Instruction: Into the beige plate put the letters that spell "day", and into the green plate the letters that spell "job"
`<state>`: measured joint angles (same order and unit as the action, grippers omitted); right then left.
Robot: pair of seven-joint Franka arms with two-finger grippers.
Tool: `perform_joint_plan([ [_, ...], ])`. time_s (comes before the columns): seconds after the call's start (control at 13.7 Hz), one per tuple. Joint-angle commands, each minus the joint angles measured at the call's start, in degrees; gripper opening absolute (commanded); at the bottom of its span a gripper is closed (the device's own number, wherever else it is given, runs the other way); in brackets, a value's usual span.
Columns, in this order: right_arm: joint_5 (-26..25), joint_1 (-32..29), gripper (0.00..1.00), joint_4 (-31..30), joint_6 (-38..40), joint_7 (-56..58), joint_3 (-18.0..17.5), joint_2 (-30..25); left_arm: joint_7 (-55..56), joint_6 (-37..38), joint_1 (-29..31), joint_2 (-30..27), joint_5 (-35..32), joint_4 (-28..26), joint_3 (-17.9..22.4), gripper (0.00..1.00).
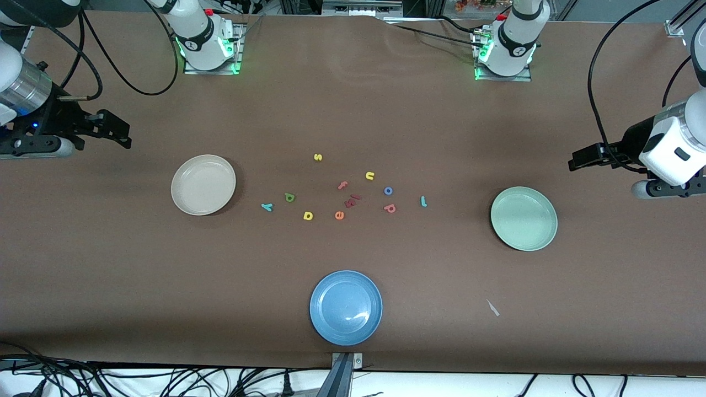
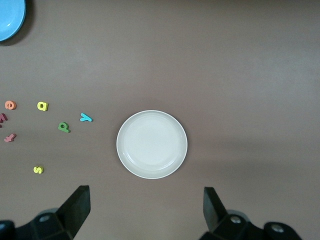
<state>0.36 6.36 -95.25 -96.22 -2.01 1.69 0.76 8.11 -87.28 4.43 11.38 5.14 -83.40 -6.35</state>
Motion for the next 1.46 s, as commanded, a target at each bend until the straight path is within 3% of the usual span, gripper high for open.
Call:
perform_joint_plan([
  [0.0, 0.2, 0.1, 1.00, 1.3, 1.1, 0.6, -0.1, 0.1, -1.6, -2.4, -0.3, 0.3, -1.2, 1.1, 0.1, 0.99],
  [1.39, 0.3, 0.2, 1.00, 1.3, 1.4, 0.6, -0.2, 0.1, -5.8, -4.7, 0.3, 0.0, -1.4, 0.3, 0.3, 0.98],
])
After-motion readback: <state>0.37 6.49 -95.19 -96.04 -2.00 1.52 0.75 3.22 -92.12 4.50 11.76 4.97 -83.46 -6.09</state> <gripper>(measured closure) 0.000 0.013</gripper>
